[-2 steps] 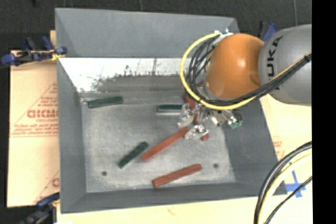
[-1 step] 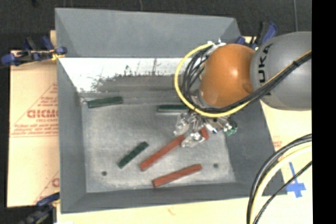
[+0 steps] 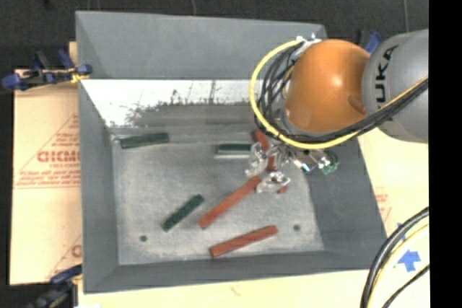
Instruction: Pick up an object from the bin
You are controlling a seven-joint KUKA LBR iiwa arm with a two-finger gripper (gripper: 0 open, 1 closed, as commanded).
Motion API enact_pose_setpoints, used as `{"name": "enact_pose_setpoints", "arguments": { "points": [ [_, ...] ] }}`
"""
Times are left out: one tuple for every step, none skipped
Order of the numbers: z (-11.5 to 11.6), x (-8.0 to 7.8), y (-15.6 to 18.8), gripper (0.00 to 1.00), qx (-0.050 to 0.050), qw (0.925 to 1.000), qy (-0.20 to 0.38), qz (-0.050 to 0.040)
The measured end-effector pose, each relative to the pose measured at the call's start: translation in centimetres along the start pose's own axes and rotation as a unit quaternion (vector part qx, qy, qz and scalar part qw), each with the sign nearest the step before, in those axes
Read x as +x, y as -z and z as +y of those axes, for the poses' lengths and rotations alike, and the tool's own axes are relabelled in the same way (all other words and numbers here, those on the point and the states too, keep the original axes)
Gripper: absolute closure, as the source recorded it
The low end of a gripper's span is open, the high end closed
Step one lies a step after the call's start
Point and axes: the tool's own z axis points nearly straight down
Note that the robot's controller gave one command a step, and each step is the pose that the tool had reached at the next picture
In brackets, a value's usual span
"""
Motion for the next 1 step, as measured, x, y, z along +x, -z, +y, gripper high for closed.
{"name": "enact_pose_setpoints", "arguments": {
  "points": [
    [-0.04, -0.03, 4.49, 1.0, 0.003, 1.0, 0.0, -0.0044]
  ]
}}
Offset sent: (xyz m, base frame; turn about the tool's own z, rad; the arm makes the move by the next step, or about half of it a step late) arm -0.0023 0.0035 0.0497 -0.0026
